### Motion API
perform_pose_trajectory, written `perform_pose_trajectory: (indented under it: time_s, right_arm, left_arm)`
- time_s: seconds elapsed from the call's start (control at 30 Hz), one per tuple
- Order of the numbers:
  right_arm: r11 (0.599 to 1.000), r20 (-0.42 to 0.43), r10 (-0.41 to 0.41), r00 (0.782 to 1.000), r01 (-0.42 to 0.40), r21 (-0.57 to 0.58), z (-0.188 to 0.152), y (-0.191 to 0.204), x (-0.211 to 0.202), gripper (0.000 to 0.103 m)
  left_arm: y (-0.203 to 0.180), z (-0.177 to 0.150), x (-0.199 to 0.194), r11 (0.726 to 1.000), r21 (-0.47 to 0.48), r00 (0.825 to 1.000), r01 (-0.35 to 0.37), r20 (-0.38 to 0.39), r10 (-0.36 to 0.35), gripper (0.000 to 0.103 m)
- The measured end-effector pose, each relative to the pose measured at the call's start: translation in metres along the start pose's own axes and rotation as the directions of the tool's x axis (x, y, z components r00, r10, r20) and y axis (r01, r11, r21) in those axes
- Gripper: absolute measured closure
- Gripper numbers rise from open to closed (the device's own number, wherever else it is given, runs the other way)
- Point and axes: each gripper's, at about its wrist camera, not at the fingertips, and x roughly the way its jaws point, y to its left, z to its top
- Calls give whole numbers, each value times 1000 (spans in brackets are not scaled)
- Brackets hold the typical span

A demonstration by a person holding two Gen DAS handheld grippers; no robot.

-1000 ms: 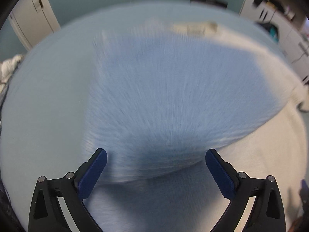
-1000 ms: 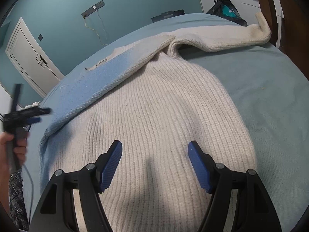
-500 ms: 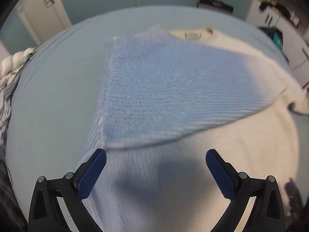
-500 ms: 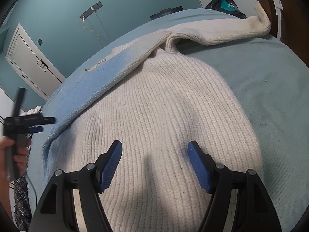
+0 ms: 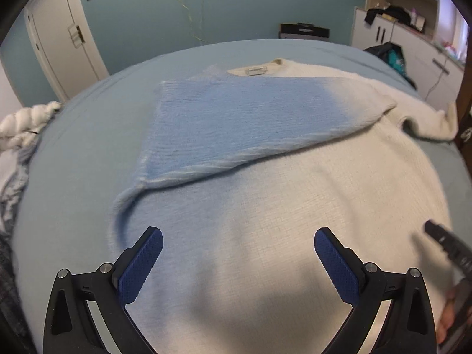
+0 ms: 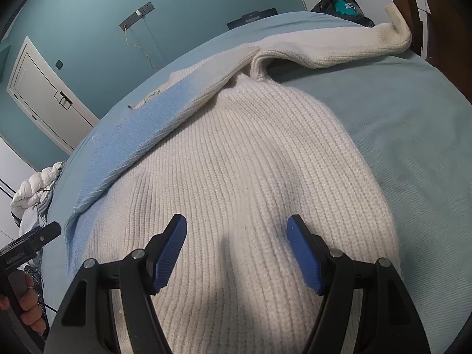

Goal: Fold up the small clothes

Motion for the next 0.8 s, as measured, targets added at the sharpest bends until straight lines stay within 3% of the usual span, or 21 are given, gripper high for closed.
perform_pose_trajectory:
  time_s: [0.17,0.27,0.37,0.43,0.57,0.67,0.8]
  right_arm:
    - [1000,-24,8,1000,-7,12,3,-3,5,36]
    - [999,-50,25,998,-23,35,8,-7,5,36]
    - [997,-64,35,997,-30,78,36,-16,-4,36]
    - [997,-37,-10,999,13,81,67,-27,-15,36]
    - [986,-67,-115,991,122,113,130,-72,-13,36]
    - [962,-64,-218,974,226,151,172,-121,-8,36]
    - [936,-73,-270,960,280,216,209,-180,3,36]
  left_arm:
    - [-1,8,2,999,-27,998,32,47,-31,0]
    - [2,9,12,999,-41,999,32,22,-31,0]
    - [9,8,19,998,-62,1000,3,11,-3,0]
    - [14,8,25,997,-75,1000,-7,5,7,0]
    - [24,7,39,993,-115,999,-32,-23,29,0]
    - [28,7,48,990,-126,998,-63,-37,59,0]
    - [34,8,53,987,-147,997,-63,-43,58,0]
